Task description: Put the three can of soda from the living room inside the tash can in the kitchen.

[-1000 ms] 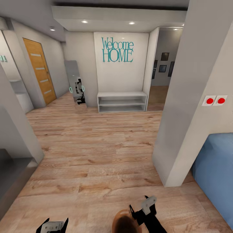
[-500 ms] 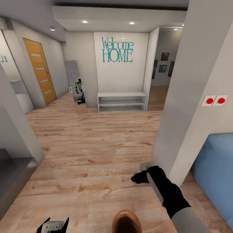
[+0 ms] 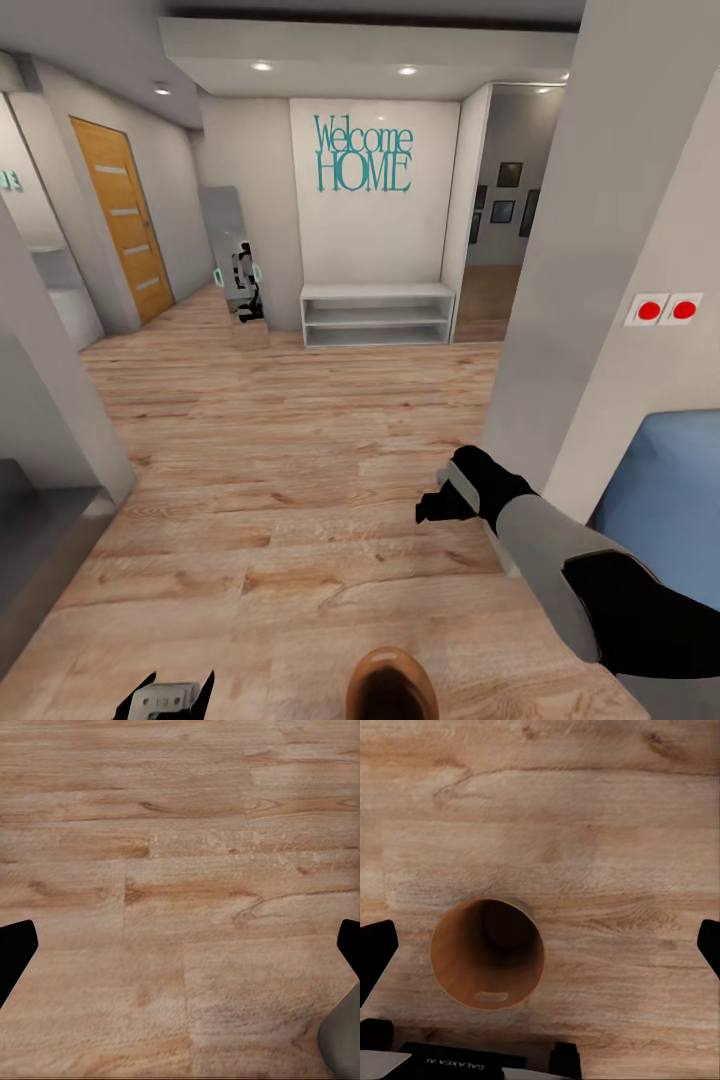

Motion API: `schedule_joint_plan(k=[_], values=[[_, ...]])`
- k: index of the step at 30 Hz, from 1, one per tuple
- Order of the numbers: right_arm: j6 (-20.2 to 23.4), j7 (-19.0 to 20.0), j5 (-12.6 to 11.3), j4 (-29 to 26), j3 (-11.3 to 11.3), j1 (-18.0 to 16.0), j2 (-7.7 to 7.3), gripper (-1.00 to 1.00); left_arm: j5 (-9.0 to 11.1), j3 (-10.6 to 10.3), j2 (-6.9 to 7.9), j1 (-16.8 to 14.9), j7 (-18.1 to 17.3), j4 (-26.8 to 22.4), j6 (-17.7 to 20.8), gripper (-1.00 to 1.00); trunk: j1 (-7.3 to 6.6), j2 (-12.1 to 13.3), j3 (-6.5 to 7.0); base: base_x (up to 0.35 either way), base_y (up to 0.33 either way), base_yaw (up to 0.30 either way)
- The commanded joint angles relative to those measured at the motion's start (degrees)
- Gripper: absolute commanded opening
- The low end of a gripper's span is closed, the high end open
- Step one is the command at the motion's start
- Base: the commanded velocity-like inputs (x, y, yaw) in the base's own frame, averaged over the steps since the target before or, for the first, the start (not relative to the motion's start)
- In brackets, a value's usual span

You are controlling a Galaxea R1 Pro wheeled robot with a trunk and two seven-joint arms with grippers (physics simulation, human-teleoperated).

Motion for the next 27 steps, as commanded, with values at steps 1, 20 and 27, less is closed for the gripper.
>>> schedule_joint_plan(k=[1,20,27], values=[[-0.1,0.0,0.0,0.4,-0.2,-0.1,0.01,1.00,0.0,0.0,0.01,0.0,0.0,0.0,0.0,1.00,0.23,-0.4,-0.19,0.000,0.000,0.000],[-0.7,0.0,-0.1,1.2,-0.3,-0.6,0.41,1.00,-0.1,0.0,0.03,0.0,0.0,0.1,0.2,1.00,4.40,-8.0,-3.60,0.000,0.000,0.000],[-0.8,0.0,-0.1,1.0,-0.2,-0.6,0.61,1.00,0.0,0.0,0.05,0.0,0.0,0.1,0.2,1.00,5.94,-10.8,-4.85,0.000,0.000,0.000]])
